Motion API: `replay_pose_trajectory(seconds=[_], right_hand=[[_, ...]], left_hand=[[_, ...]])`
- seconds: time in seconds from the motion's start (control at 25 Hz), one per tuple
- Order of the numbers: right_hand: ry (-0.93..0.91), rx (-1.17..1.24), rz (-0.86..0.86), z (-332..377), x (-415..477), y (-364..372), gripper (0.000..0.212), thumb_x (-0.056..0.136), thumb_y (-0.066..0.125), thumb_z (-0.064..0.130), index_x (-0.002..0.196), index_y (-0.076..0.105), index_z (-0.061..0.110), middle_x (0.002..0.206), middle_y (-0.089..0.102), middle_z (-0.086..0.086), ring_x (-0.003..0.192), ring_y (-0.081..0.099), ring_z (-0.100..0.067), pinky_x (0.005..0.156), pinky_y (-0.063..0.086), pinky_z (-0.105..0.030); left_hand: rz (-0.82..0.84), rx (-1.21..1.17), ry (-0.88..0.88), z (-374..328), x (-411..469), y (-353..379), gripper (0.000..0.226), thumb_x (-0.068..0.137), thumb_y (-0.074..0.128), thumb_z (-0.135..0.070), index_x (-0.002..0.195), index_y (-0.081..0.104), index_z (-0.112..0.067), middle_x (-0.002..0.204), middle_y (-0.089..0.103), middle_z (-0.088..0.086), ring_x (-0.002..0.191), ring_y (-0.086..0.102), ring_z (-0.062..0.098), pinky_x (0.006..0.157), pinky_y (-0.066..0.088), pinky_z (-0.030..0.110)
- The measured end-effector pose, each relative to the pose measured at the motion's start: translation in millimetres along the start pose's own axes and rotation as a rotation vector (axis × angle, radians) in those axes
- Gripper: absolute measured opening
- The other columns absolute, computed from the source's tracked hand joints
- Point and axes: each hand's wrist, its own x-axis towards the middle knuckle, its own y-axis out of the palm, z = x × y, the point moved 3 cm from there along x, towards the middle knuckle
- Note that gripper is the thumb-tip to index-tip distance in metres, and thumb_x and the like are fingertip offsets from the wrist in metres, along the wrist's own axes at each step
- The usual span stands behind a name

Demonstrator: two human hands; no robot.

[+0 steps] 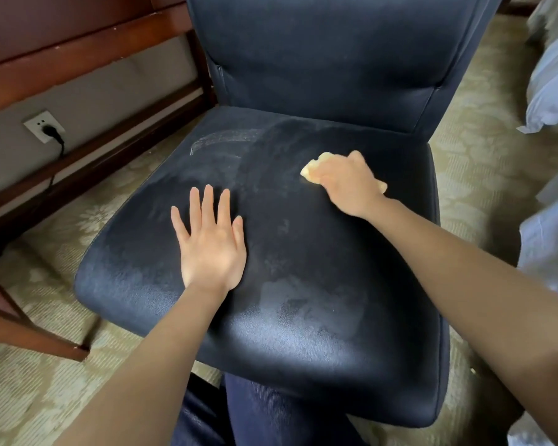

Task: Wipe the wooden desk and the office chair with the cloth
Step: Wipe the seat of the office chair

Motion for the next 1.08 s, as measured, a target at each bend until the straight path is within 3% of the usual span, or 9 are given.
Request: replay_pose_trajectory(seconds=[0.12, 0.24, 0.36, 0.44, 0.6, 0.76, 0.8, 0.92, 1.08], right_hand=[[-0.166, 0.139, 0.033, 30.1, -22.5, 1.1, 0.031, 0.098, 0.041, 0.013, 0.114, 0.066, 0.021, 0.119, 0.058, 0.001, 0.085, 0.032, -0.02, 0.085, 0.034, -0.034], [-0.333, 0.272, 0.085, 42.1, -62.2, -4.2, 0.025, 0.095, 0.052, 0.011, 0.11, 0.07, 0.02, 0.11, 0.063, 0.002, 0.085, 0.037, -0.022, 0.084, 0.035, -0.033], [-0.446, 0.361, 0.077, 38.5, -102.1, -18.8, 0.021, 0.087, 0.062, 0.008, 0.1, 0.073, 0.021, 0.091, 0.059, 0.016, 0.079, 0.04, -0.018, 0.079, 0.032, -0.007], [-0.466, 0.392, 0.101, 23.2, -119.1, -26.6, 0.023, 0.086, 0.065, 0.008, 0.1, 0.074, 0.023, 0.089, 0.058, 0.019, 0.078, 0.04, -0.015, 0.077, 0.03, -0.002], [-0.357, 0.308, 0.076, -17.8, -110.2, -33.2, 0.026, 0.088, 0.065, 0.008, 0.107, 0.072, 0.024, 0.102, 0.068, 0.002, 0.082, 0.045, -0.019, 0.081, 0.039, -0.023], [-0.256, 0.186, -0.077, -42.6, -61.2, -34.4, 0.025, 0.084, 0.065, -0.002, 0.104, 0.073, 0.011, 0.106, 0.07, -0.01, 0.089, 0.035, 0.005, 0.082, 0.028, -0.022], [-0.219, 0.168, -0.099, -46.3, -47.0, -33.3, 0.025, 0.085, 0.063, -0.003, 0.105, 0.072, 0.009, 0.107, 0.07, -0.011, 0.091, 0.041, 0.001, 0.082, 0.028, -0.023], [-0.097, 0.119, -0.149, -54.0, -1.2, -24.2, 0.028, 0.091, 0.053, -0.002, 0.111, 0.069, 0.008, 0.114, 0.066, -0.016, 0.102, 0.056, -0.034, 0.089, 0.032, -0.034], [0.093, 0.019, -0.053, -55.5, 66.3, 0.4, 0.031, 0.094, 0.038, 0.005, 0.109, 0.062, 0.018, 0.11, 0.06, -0.011, 0.104, 0.048, -0.037, 0.09, 0.04, -0.041]], left_hand=[[-0.003, -0.01, -0.027, 1.0, -1.2, 0.3, 0.059, 0.096, 0.008, -0.04, 0.15, 0.018, -0.017, 0.158, 0.012, 0.007, 0.146, -0.002, 0.024, 0.115, -0.008, 0.047], [0.001, -0.039, -0.041, -0.8, -5.3, 0.1, 0.061, 0.095, 0.009, -0.042, 0.15, 0.017, -0.015, 0.159, 0.01, 0.008, 0.146, -0.003, 0.025, 0.116, -0.006, 0.045], [0.023, -0.105, -0.073, -3.7, -8.5, 0.2, 0.063, 0.095, 0.011, -0.045, 0.151, 0.013, -0.017, 0.159, 0.006, 0.007, 0.146, -0.007, 0.024, 0.116, -0.005, 0.047], [0.031, -0.14, -0.092, -8.3, -11.4, -0.8, 0.062, 0.095, 0.013, -0.045, 0.151, 0.012, -0.017, 0.159, 0.003, 0.007, 0.146, -0.009, 0.024, 0.116, -0.005, 0.048], [0.022, -0.288, -0.165, -21.1, -19.1, -6.2, 0.059, 0.099, 0.026, -0.038, 0.151, 0.01, -0.016, 0.159, -0.001, 0.008, 0.145, -0.014, 0.026, 0.116, -0.008, 0.046], [-0.006, -0.471, -0.165, -35.4, -30.1, -16.1, 0.06, 0.098, 0.037, -0.031, 0.151, 0.012, -0.017, 0.159, -0.006, 0.007, 0.143, -0.021, 0.024, 0.114, -0.012, 0.04], [-0.009, -0.522, -0.153, -36.5, -30.7, -18.9, 0.06, 0.098, 0.039, -0.03, 0.151, 0.013, -0.018, 0.159, -0.007, 0.006, 0.143, -0.022, 0.022, 0.114, -0.013, 0.038], [-0.042, -0.538, -0.139, -23.0, -20.9, -27.3, 0.059, 0.098, 0.04, -0.029, 0.15, 0.015, -0.02, 0.159, -0.006, 0.004, 0.144, -0.019, 0.018, 0.113, -0.015, 0.035], [-0.087, -0.25, -0.142, 20.5, 4.4, -33.3, 0.057, 0.097, 0.037, -0.032, 0.15, 0.02, -0.016, 0.159, 0.001, 0.009, 0.146, -0.01, 0.024, 0.115, -0.01, 0.044]])
